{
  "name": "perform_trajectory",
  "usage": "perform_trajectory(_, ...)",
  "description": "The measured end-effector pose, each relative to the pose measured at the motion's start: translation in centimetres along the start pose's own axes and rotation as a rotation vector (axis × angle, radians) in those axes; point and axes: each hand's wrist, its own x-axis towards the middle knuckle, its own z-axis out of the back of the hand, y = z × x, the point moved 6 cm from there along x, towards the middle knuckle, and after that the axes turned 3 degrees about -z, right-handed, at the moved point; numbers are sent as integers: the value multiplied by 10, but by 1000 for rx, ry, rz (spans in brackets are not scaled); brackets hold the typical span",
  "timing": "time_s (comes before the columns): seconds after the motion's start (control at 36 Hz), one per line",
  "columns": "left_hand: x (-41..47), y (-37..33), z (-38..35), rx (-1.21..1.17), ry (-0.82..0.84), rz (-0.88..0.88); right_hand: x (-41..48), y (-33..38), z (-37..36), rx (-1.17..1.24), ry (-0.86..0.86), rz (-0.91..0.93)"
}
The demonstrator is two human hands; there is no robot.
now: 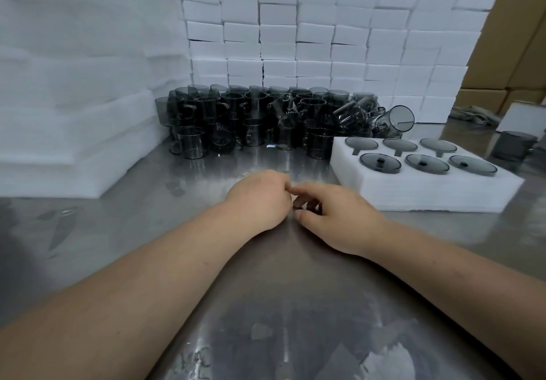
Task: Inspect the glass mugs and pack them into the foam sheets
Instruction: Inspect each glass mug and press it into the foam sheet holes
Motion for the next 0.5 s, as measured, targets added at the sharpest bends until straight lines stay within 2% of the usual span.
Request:
perform_trajectory(0.14,0,0,0,1,16,17,10,-9,-1,210,13,-203)
perform_trajectory(0.25,1,4,1,-22,-1,33,22,-4,-9,273,19,-313)
perform_trajectory(0.36,4,8,2,-50,-31,31,25,-4,-14,211,-78,-348)
perform_trajectory(0.5,8,13,2,-100,-83,65,24,-6,-14,292,-94,-323)
